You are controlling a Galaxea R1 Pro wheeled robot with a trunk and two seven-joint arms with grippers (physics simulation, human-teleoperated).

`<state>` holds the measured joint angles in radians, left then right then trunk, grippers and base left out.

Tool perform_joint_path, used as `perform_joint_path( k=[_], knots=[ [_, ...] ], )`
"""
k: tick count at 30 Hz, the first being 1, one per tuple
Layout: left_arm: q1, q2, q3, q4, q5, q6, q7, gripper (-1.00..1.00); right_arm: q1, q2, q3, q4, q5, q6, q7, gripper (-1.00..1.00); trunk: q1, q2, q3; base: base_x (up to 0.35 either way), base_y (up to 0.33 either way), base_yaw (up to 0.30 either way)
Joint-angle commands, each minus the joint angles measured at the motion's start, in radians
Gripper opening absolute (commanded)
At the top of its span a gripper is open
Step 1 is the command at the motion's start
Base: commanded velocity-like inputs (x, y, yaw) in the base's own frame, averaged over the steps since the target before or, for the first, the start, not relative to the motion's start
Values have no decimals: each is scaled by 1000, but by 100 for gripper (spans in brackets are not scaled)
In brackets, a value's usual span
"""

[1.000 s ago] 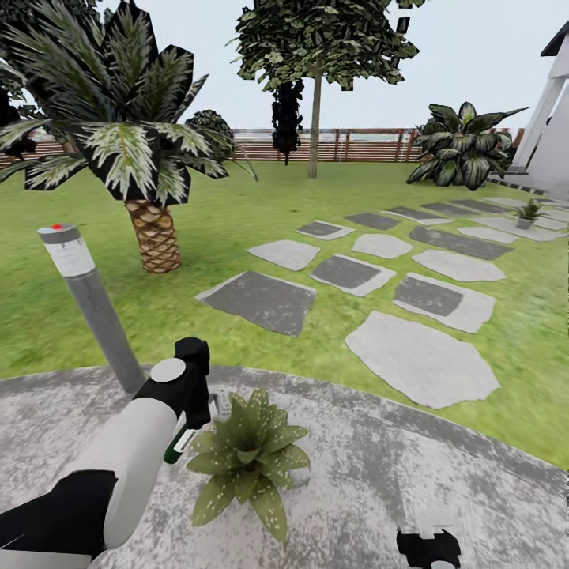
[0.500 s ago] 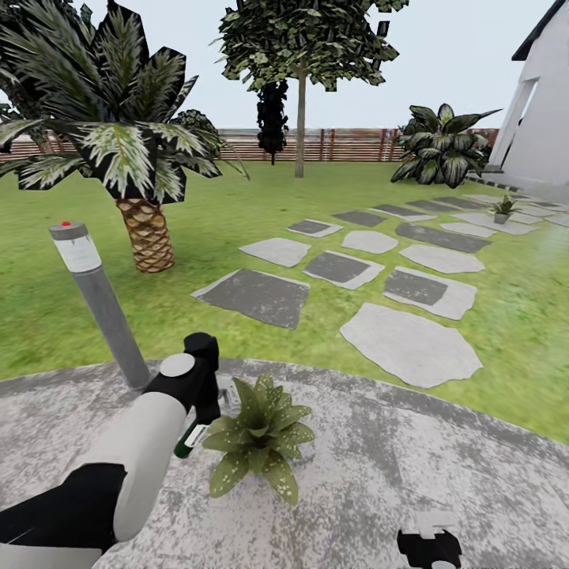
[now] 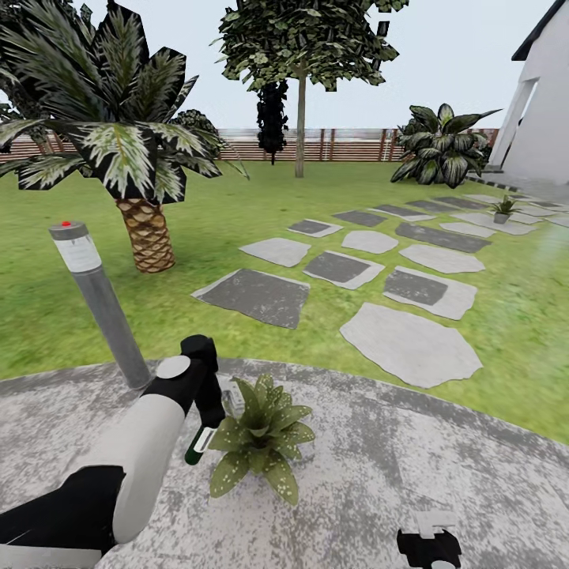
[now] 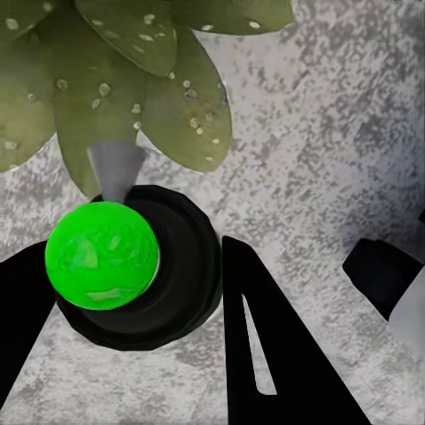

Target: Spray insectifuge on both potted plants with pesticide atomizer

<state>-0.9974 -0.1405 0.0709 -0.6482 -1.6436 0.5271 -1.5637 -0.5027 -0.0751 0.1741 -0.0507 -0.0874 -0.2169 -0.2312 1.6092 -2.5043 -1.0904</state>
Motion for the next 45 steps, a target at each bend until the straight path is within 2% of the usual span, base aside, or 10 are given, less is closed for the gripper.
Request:
perform_joint_path(
  k=[1, 11, 15, 19, 22, 34, 42, 44, 45],
  knots=[
    [-3, -1, 6, -1, -10, 10, -7, -100, 0, 0, 8, 1, -9, -3, -2, 100, 0, 0, -1, 0, 0, -94],
    [-7, -16, -2, -1, -18, 8, -7, -100, 0, 0, 8, 1, -9, -3, -2, 100, 0, 0, 6, -109, 105, -216],
    [-4, -13, -5, -1, -19, 7, -7, -100, 0, 0, 8, 1, -9, -3, -2, 100, 0, 0, 9, -253, 183, -230],
    [-3, -9, -47, -1, -19, 7, -7, -100, 0, 0, 8, 1, -9, -3, -2, 100, 0, 0, 9, -44, 30, -62],
    [-5, -7, -58, -1, -19, 8, -7, -100, 0, 0, 8, 1, -9, -3, -2, 100, 0, 0, 9, -5, 3, -7],
    [7, -1, -61, -2, -19, 34, -7, -100, 0, 0, 8, 1, -9, -3, -2, 100, 0, 0, 9, -253, -38, 0],
    [12, 13, -51, -1, -10, 33, -7, -100, 0, 2, 10, 1, -7, -1, 5, 100, 0, 0, 9, -341, 0, 0],
    [36, 20, -48, -2, -6, 33, -7, -100, 0, 5, 11, -2, 2, -1, 8, 100, 0, 0, 9, -262, 0, 0],
    [66, 24, -41, -8, 3, 32, -7, -100, 0, 6, 16, -5, 16, -1, 12, 100, 0, 0, 9, -113, 0, 0]
  ],
)
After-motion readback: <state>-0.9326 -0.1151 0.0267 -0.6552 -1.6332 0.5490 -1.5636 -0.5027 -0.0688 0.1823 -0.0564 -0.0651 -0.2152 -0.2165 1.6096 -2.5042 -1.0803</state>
